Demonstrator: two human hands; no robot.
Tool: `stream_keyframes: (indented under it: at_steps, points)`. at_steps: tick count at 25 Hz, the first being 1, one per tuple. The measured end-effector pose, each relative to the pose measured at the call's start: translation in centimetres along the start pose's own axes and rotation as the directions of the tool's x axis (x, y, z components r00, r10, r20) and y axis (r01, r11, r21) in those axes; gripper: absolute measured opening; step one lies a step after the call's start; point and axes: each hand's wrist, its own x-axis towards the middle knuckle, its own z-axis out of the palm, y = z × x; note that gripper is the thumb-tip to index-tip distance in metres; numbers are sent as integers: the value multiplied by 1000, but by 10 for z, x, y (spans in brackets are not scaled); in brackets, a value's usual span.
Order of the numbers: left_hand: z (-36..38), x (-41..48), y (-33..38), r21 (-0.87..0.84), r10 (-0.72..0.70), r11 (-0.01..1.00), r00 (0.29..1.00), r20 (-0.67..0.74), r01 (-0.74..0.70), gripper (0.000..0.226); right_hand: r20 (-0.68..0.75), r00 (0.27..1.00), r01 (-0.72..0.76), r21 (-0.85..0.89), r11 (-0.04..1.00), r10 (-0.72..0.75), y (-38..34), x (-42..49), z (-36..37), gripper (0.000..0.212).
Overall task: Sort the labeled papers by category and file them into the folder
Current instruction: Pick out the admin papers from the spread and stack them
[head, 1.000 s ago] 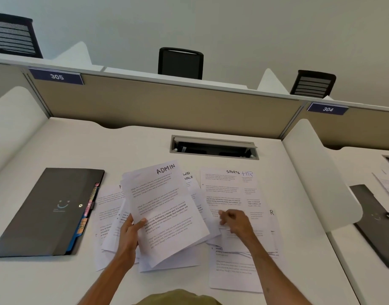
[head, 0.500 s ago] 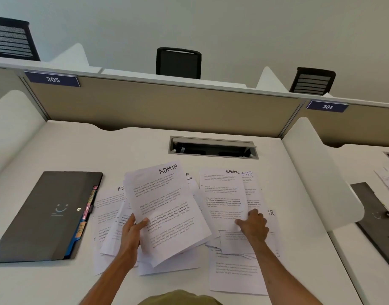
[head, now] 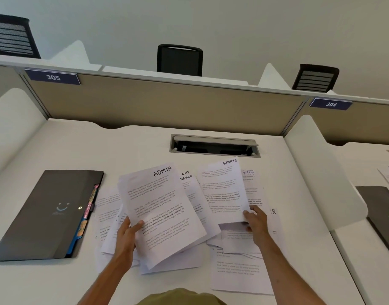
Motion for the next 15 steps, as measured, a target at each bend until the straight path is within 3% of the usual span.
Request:
stream_keyframes:
  at_steps: [8, 15]
  points:
    - [5, 3, 0, -8, -11, 1000, 1000, 3, 11, 45, 29, 997, 72, 98, 993, -75, -8, -7, -3, 17]
    - [4, -3, 2, -12, -4, 1000, 1000, 2, 4, 44, 166, 959, 235, -24, 972, -228, -1, -12, 7, 11]
